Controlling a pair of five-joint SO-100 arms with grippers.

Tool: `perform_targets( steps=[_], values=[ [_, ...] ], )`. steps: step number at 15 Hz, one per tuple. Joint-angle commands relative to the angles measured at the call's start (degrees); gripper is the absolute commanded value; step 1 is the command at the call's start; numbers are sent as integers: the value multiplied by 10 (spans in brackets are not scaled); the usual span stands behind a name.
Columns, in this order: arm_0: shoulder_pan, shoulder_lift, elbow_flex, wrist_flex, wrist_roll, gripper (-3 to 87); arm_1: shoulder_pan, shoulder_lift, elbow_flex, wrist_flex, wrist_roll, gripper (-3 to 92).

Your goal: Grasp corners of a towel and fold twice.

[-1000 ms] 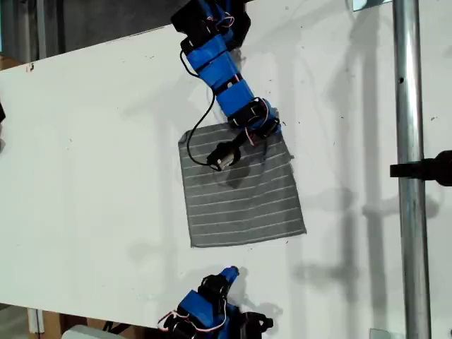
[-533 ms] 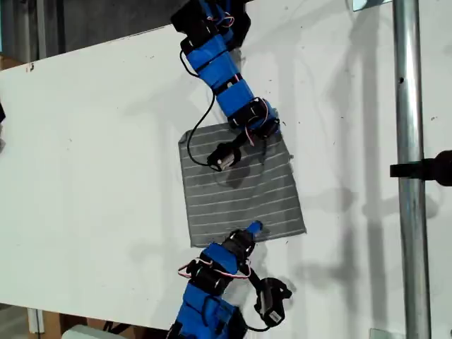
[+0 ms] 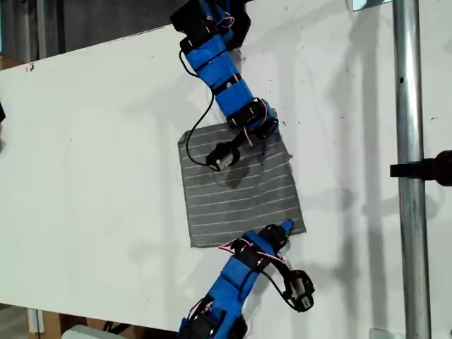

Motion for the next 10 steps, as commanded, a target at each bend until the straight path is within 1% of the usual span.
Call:
perform_targets(
  steps=[1, 2, 3, 4, 5, 6, 8, 9, 10],
  values=[
    [15, -47, -76, -22, -11, 244, 8, 41, -8, 1, 4, 43],
    [21, -76, -108, -25, -18, 242, 10, 44, -8, 2, 1, 43],
    [25, -106, -116, -46, -21, 214, 13, 47, -9, 2, 0, 43],
    [25, -146, -117, -58, -40, 197, 16, 47, -10, 1, -2, 43],
    [18, -173, -119, -49, -63, 32, 19, 48, -11, 2, -3, 43],
    [19, -164, -100, -53, -69, -29, 21, 53, -11, 3, -3, 43],
    [20, -110, -83, -18, -79, -29, 22, 66, -12, 4, -4, 42],
    [19, -71, -79, 3, -66, -29, 16, 83, -24, 11, -6, 41],
    [21, -21, -79, 13, -38, -29, 4, 104, -38, 21, -8, 40]
  ],
)
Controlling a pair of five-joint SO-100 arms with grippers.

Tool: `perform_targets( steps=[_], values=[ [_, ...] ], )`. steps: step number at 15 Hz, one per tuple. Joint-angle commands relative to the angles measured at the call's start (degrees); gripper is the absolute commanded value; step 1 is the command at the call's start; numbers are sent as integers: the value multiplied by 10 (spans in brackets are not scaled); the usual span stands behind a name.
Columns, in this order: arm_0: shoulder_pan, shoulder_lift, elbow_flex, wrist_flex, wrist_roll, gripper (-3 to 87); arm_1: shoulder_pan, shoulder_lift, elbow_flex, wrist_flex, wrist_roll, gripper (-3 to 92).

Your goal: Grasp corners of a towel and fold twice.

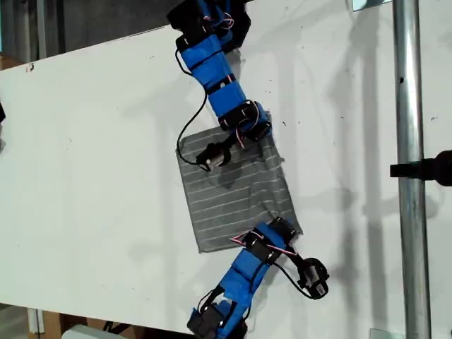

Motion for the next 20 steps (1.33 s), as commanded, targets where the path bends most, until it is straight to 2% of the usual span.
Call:
perform_targets(
  steps=[1, 4, 6, 9, 13, 15, 16, 18, 19, 20],
  values=[
    [6, 115, -7, 20, 57, -29, -25, 81, -53, 22, -8, 40],
    [26, 269, -25, 24, 141, -29, -84, 118, -156, 83, -20, 39],
    [4, 325, 35, 23, 125, -29, -64, 162, -99, 61, -23, 39],
    [-118, 384, 179, 18, 136, -29, 74, 186, -33, 47, -100, 39],
    [-306, 402, 203, 69, 240, -29, 279, 200, -62, 53, -256, 39],
    [-348, 450, 205, 86, 264, -29, 342, 207, -99, 62, -309, 39],
    [-352, 481, 210, 100, 261, -29, 353, 226, -105, 62, -322, 39],
    [-339, 545, 279, 82, 229, -29, 348, 265, -75, 47, -326, 39],
    [-313, 550, 323, 55, 199, -29, 329, 260, -37, 40, -306, 39],
    [-281, 550, 373, 2, 168, -29, 308, 253, 7, 22, -284, 39]
  ],
)
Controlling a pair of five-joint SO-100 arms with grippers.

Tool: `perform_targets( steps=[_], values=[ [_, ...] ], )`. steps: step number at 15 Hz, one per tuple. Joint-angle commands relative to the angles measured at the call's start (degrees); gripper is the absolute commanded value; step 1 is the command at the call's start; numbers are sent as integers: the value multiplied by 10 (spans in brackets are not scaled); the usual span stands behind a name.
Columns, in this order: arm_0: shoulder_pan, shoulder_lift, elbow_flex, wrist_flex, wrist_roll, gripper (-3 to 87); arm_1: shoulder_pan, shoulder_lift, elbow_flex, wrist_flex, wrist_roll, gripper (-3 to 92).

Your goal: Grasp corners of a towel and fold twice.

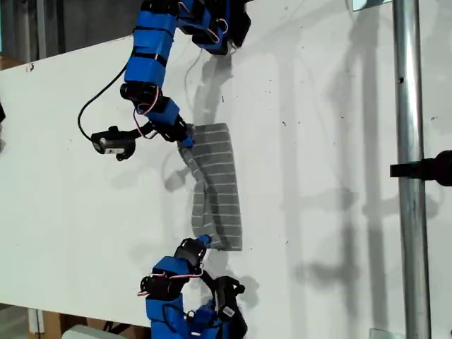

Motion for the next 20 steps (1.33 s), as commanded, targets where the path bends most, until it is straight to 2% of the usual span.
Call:
perform_targets(
  steps=[1, 3, 6, 7, 8, 9, 10, 12, 13, 14, 15, 17, 20],
  values=[
    [60, 19, 87, -114, -62, -29, -33, 21, 74, -50, 38, 39],
    [74, 1, 157, -192, -98, -29, -38, -8, 137, -112, 60, 39],
    [84, -5, 187, -217, -122, -21, -42, -100, 127, -156, 72, 41],
    [78, 2, 200, -214, -125, 30, -38, -140, 104, -159, 77, 113],
    [74, 25, 207, -191, -132, 120, -38, -169, 72, -138, 93, 238],
    [80, 66, 194, -137, -138, 182, -46, -173, 37, -91, 105, 340],
    [92, 121, 174, -81, -142, 208, -55, -150, 11, -28, 119, 378],
    [123, 233, 150, -11, -156, 216, -64, -21, 22, 70, 152, 394],
    [130, 278, 150, 20, -171, 211, -63, 63, 54, 93, 165, 399],
    [137, 316, 171, 34, -182, 215, -54, 143, 105, 109, 189, 401],
    [149, 353, 202, 24, -185, 231, -35, 208, 178, 108, 209, 411],
    [164, 418, 261, -13, -185, 244, 4, 259, 331, 15, 230, 430],
    [178, 445, 279, -7, -195, 233, 45, 149, 440, -180, 274, 447]
  ],
)
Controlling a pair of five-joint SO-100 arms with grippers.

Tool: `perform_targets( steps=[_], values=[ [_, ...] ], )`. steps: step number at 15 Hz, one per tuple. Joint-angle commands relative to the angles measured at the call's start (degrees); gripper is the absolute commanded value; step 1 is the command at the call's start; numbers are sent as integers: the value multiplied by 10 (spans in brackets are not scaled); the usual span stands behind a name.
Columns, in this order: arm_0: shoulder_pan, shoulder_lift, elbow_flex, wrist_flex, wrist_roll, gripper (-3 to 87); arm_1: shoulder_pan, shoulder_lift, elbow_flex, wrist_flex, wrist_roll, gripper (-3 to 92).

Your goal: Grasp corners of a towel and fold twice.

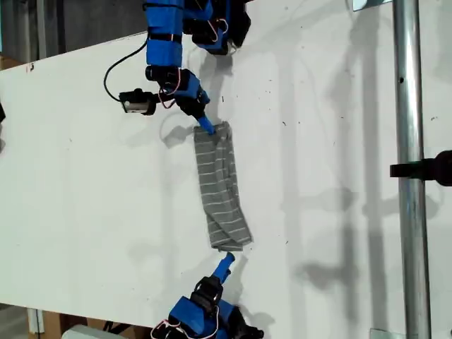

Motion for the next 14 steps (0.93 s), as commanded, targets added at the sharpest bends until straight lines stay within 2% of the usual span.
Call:
perform_targets(
  steps=[1, 2, 5, 6, 7, 8, 9, 12, 14],
  values=[
    [14, 13, -4, -1, -9, 230, 11, -119, -17, -113, 33, 461],
    [16, 15, -7, 5, -11, 229, 0, -197, -69, -144, 43, 473],
    [18, 57, 1, 19, -24, 224, -37, -380, -281, -167, 46, 477],
    [18, 76, 6, 25, -27, 222, -51, -416, -329, -178, 47, 451],
    [18, 91, 10, 31, -28, 219, -67, -425, -345, -209, 42, 337],
    [18, 97, 11, 33, -27, 217, -73, -415, -344, -221, 57, -2],
    [19, 97, 10, 34, -22, 217, -70, -410, -342, -208, 55, -2],
    [24, 99, 16, 33, -12, 216, -49, -277, -285, -3, 28, -2],
    [24, 101, 13, 33, 3, 216, -49, -147, -272, 238, 40, -2]
  ],
)
